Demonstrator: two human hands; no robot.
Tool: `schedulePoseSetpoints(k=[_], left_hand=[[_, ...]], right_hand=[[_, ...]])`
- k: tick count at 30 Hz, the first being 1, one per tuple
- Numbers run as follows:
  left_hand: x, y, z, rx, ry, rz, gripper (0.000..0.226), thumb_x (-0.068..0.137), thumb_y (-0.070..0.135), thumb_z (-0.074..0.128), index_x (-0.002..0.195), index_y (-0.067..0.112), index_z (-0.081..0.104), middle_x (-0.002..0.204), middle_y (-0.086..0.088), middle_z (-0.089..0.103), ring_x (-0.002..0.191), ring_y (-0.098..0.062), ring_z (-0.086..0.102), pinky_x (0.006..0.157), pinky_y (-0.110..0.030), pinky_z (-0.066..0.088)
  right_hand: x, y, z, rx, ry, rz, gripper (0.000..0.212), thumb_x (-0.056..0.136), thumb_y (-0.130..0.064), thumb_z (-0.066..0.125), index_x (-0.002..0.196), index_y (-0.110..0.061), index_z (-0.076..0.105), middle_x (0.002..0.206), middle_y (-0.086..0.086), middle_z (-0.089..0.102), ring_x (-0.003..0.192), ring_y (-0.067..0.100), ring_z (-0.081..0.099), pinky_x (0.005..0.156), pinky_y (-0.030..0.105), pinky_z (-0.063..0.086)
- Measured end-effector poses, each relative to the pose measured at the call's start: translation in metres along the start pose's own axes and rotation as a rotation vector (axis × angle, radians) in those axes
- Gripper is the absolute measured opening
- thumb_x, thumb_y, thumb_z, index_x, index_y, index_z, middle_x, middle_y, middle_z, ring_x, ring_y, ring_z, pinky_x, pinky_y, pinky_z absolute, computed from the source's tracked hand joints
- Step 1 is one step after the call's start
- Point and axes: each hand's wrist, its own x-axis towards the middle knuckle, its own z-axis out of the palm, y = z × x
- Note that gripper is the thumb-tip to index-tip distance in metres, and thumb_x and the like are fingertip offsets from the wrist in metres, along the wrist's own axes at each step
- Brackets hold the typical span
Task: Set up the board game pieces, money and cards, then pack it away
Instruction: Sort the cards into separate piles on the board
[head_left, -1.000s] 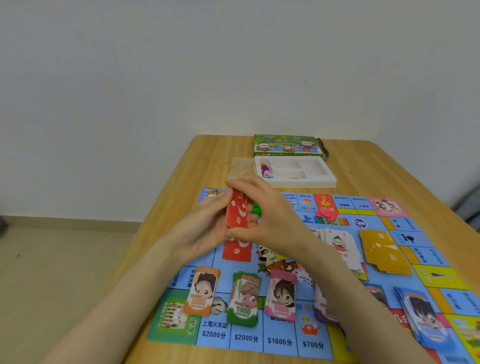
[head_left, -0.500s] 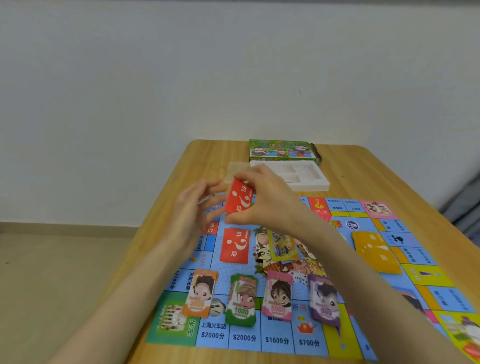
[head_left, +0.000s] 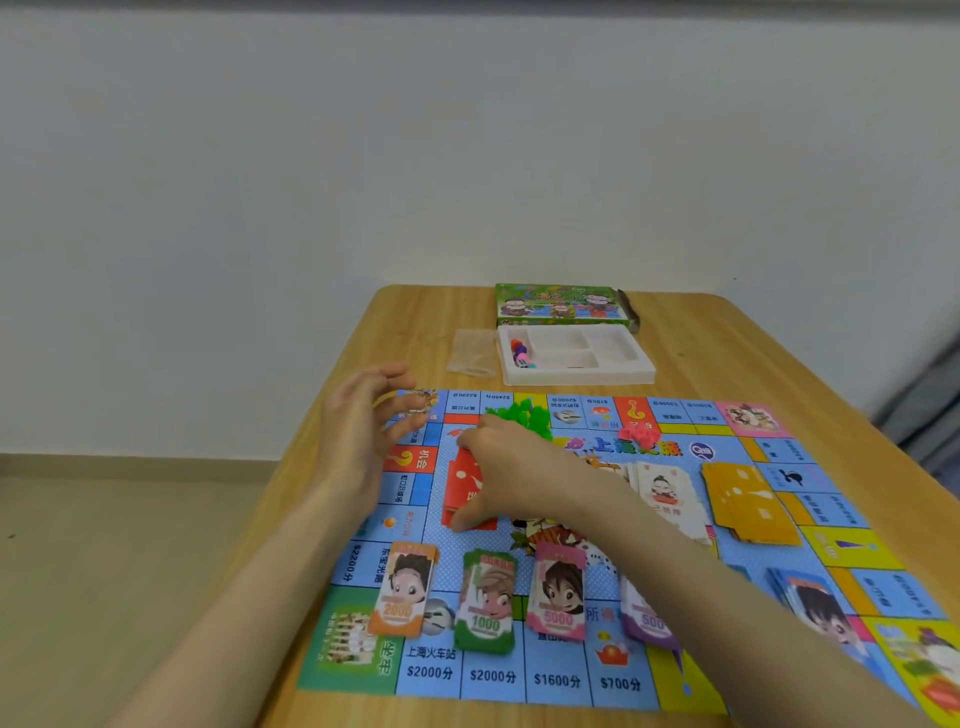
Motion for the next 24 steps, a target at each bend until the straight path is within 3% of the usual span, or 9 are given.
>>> schedulePoseSetpoints(k=[3, 10, 15, 18, 21, 24], left_hand=[[-0.001, -0.001, 0.0, 0.018, -0.005, -0.009, 0.019, 0.094, 0.003, 0.044, 0.09, 0.007, 0.063, 0.077, -0.004, 0.062, 0.055, -0.008, 0.061, 0.051, -0.02, 0.052], [0.001, -0.004, 0.001, 0.066, -0.002, -0.034, 0.021, 0.093, 0.004, 0.046, 0.086, 0.012, 0.064, 0.071, 0.002, 0.065, 0.055, -0.007, 0.062, 0.047, -0.018, 0.05], [0.002, -0.008, 0.001, 0.059, -0.001, -0.058, 0.021, 0.092, 0.004, 0.047, 0.085, 0.012, 0.064, 0.066, 0.003, 0.065, 0.054, -0.01, 0.06, 0.046, -0.018, 0.049], [0.005, -0.012, 0.001, 0.095, 0.005, -0.053, 0.021, 0.092, 0.002, 0.047, 0.084, 0.012, 0.064, 0.07, 0.001, 0.064, 0.052, -0.01, 0.058, 0.045, -0.018, 0.048], [0.007, -0.018, 0.0, 0.177, 0.013, -0.041, 0.022, 0.093, 0.001, 0.045, 0.084, 0.011, 0.062, 0.07, 0.0, 0.061, 0.05, -0.006, 0.053, 0.045, -0.017, 0.046], [0.009, -0.023, 0.001, 0.22, 0.018, -0.039, 0.023, 0.094, 0.002, 0.044, 0.082, 0.012, 0.062, 0.067, 0.001, 0.061, 0.049, -0.007, 0.049, 0.046, -0.02, 0.044]], right_hand=[[0.001, 0.002, 0.001, -0.019, -0.029, 0.005, 0.056, 0.07, -0.047, 0.077, 0.104, -0.011, 0.05, 0.103, 0.002, 0.042, 0.094, 0.019, 0.042, 0.084, 0.041, 0.047], [0.003, 0.003, 0.001, -0.029, -0.056, 0.005, 0.074, 0.073, -0.047, 0.075, 0.128, -0.009, 0.045, 0.121, 0.006, 0.041, 0.114, 0.023, 0.041, 0.093, 0.044, 0.045], [0.0, 0.003, -0.011, 0.055, -0.057, -0.003, 0.07, 0.079, -0.047, 0.069, 0.134, -0.011, 0.044, 0.128, 0.006, 0.046, 0.115, 0.022, 0.047, 0.095, 0.038, 0.045], [0.011, 0.016, -0.036, 0.197, 0.115, 0.052, 0.049, 0.087, -0.036, 0.063, 0.128, -0.011, 0.053, 0.123, 0.004, 0.057, 0.106, 0.016, 0.055, 0.085, 0.024, 0.044], [0.03, 0.045, -0.06, 0.262, 0.348, 0.149, 0.021, 0.09, -0.014, 0.058, 0.106, -0.006, 0.068, 0.11, 0.004, 0.066, 0.094, 0.013, 0.057, 0.077, 0.021, 0.04], [0.052, 0.079, -0.069, 0.247, 0.429, 0.242, 0.022, 0.088, 0.001, 0.053, 0.101, -0.001, 0.071, 0.11, 0.01, 0.068, 0.104, 0.02, 0.059, 0.078, 0.02, 0.039]])
